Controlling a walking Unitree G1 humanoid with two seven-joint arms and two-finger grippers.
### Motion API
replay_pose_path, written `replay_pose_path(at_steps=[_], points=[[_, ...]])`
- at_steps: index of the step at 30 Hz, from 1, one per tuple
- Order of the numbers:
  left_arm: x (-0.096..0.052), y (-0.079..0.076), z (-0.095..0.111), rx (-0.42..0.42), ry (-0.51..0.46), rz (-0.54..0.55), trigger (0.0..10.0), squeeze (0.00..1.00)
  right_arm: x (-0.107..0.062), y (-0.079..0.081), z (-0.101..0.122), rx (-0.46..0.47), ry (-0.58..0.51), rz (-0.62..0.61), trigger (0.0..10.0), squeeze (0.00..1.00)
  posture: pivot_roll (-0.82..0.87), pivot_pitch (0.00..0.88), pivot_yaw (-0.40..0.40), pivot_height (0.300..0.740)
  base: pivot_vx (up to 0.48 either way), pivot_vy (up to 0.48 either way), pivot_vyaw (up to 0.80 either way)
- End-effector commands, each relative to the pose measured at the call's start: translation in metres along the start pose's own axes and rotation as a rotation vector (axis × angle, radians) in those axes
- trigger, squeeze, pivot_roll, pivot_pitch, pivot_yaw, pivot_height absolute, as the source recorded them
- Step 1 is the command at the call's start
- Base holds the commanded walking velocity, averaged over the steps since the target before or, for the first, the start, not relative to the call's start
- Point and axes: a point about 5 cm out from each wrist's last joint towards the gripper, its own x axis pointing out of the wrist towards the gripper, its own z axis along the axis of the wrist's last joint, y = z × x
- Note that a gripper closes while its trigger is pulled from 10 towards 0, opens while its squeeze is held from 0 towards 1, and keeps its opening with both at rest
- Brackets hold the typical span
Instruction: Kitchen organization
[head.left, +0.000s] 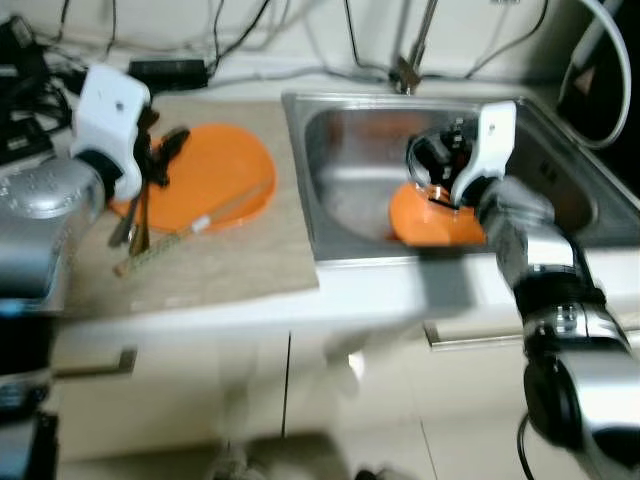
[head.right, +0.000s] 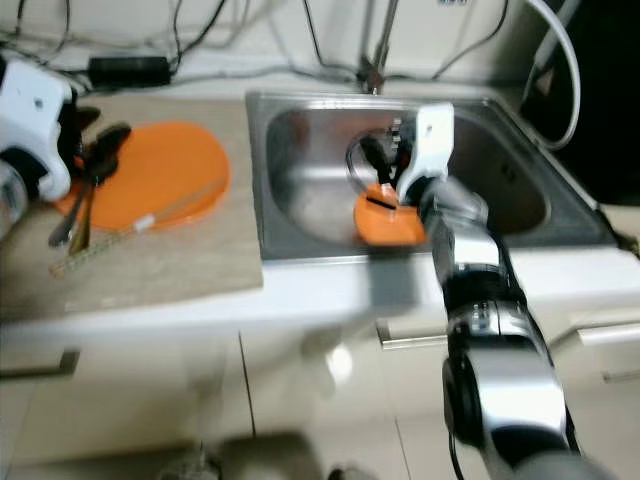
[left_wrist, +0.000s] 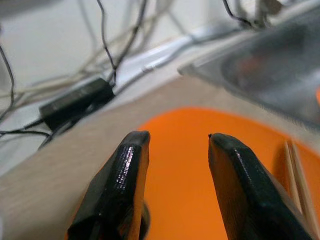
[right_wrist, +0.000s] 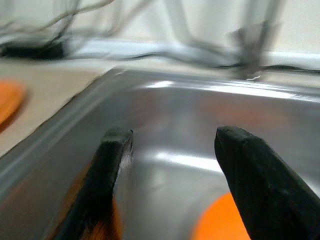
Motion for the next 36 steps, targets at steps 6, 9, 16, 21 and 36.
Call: replay_pose_path(at_steps=[6,9,16,21,36], points=[[0.001,-0.001,0.001,-0.066,0.022,-0.175,10.0,0.00,-0.031,0.025,0.004,-0.093,0.030,0.233,10.0,0.00,0.07,0.057,-0.078,0.740,0.000,0.000,0.00],[0.004,-0.006,-0.002,-0.071,0.047,-0.256,10.0,0.01,-0.043,0.033,-0.003,-0.112,0.061,0.268,10.0,0.00,0.07,0.056,-0.079,0.740,0.000,0.000,0.00],[0.015,-0.015,-0.011,-0.119,0.112,-0.354,10.0,1.00,-0.063,0.050,-0.006,-0.075,0.099,0.309,10.0,0.00,0.06,0.058,-0.074,0.740,0.000,0.000,0.00],[0.026,-0.016,-0.019,-0.111,0.199,-0.347,10.0,1.00,-0.072,0.060,-0.004,-0.047,0.098,0.350,10.0,0.00,0.06,0.057,-0.071,0.740,0.000,0.000,0.00],[0.047,-0.021,-0.028,-0.157,0.240,-0.382,10.0,1.00,-0.086,0.073,-0.002,-0.025,0.143,0.468,10.0,0.00,0.05,0.059,-0.064,0.740,0.000,0.000,0.00]])
